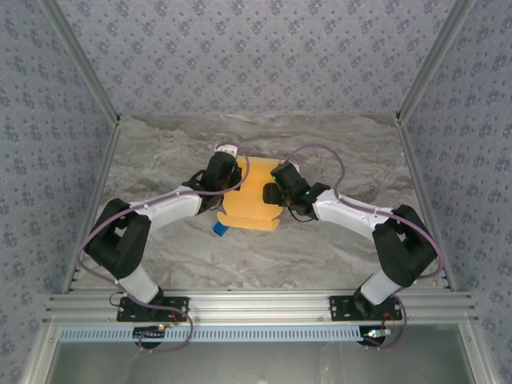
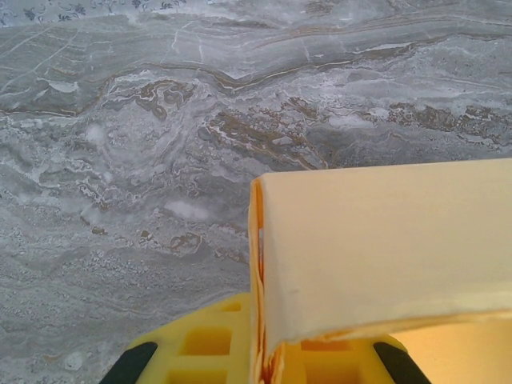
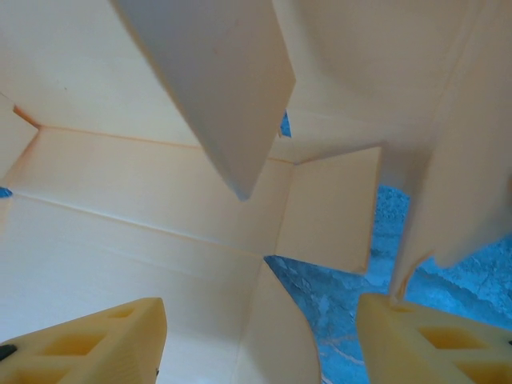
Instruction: Fold the paper box
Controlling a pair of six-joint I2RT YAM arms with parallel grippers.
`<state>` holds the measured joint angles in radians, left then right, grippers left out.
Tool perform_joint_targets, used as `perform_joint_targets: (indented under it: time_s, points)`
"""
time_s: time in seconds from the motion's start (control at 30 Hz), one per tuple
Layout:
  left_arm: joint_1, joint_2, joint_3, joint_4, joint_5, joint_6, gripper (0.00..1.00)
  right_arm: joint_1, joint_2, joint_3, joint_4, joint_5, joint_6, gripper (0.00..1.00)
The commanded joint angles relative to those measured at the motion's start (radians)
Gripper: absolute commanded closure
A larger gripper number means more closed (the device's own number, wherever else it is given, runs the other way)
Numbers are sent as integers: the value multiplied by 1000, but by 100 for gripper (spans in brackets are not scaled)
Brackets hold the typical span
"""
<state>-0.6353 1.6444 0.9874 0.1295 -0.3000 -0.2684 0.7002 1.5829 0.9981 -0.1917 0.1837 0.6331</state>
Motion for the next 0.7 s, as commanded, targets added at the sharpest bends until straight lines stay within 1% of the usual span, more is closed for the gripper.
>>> perform_joint_targets:
  time_s: [0.0, 0.1, 0.27, 0.4, 0.67]
  points:
    - [-4, -30, 40, -5, 9, -10, 100, -7, 17, 3, 74, 7, 6, 36]
    - [-4, -31, 40, -7, 12, -11, 100, -7, 19, 14, 92, -2, 5, 38]
    - [-3, -29, 39, -5, 12, -12, 100, 0, 19, 15, 113, -30, -62, 42]
    - [-3, -27, 38, -6, 18, -14, 100, 9, 26, 22, 111, -24, -103, 45]
    - [-4, -27, 32, -5, 24, -19, 100, 27, 78, 59, 117, -62, -160, 51]
